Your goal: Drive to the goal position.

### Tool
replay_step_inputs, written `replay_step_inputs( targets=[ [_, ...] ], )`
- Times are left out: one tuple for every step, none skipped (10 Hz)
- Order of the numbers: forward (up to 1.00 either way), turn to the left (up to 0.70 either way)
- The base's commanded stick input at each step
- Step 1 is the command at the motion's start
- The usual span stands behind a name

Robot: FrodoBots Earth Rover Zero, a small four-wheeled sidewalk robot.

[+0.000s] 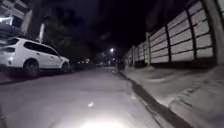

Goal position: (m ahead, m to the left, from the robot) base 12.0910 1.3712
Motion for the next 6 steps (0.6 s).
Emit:
replay_step_inputs(
  targets=[
    [0.7, 0.0],
    [0.7, 0.0],
    [0.7, 0.0],
    [0.7, 0.0],
    [0.7, -0.24],
    [0.7, -0.35]
  ],
)
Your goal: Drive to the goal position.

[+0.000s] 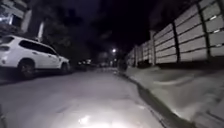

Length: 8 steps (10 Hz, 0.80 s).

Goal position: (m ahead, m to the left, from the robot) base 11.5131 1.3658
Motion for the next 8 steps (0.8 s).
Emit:
replay_step_inputs(
  targets=[
    [0.7, -0.14],
    [0.7, 0.0],
    [0.7, 0.0],
    [0.7, -0.2],
    [0.7, -0.22],
    [0.7, 0.0],
    [0.7, 0.0],
    [0.7, 0.0]
  ],
)
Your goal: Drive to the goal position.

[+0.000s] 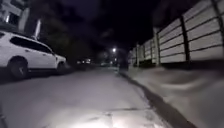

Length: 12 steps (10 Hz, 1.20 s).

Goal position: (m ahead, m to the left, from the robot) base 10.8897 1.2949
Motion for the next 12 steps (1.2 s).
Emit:
replay_step_inputs(
  targets=[
    [0.7, -0.01],
    [0.7, -0.22],
    [0.7, -0.26],
    [0.7, -0.01],
    [0.7, 0.0],
    [0.7, 0.0],
    [0.7, 0.0],
    [0.7, 0.0],
    [0.7, 0.0],
    [0.7, 0.0],
    [0.7, -0.03],
    [0.7, -0.34]
  ],
)
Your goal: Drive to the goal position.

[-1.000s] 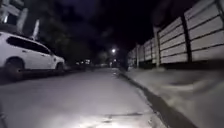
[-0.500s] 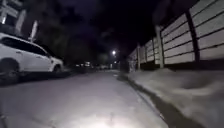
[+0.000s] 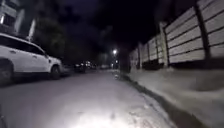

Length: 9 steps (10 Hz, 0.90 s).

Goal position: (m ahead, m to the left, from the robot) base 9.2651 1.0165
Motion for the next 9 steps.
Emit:
replay_step_inputs(
  targets=[
    [0.7, -0.17],
    [0.7, 0.0],
    [0.7, 0.0],
    [0.7, 0.0],
    [0.7, 0.0],
    [0.7, 0.0],
    [0.7, -0.16],
    [0.7, -0.29],
    [0.7, -0.35]
  ],
)
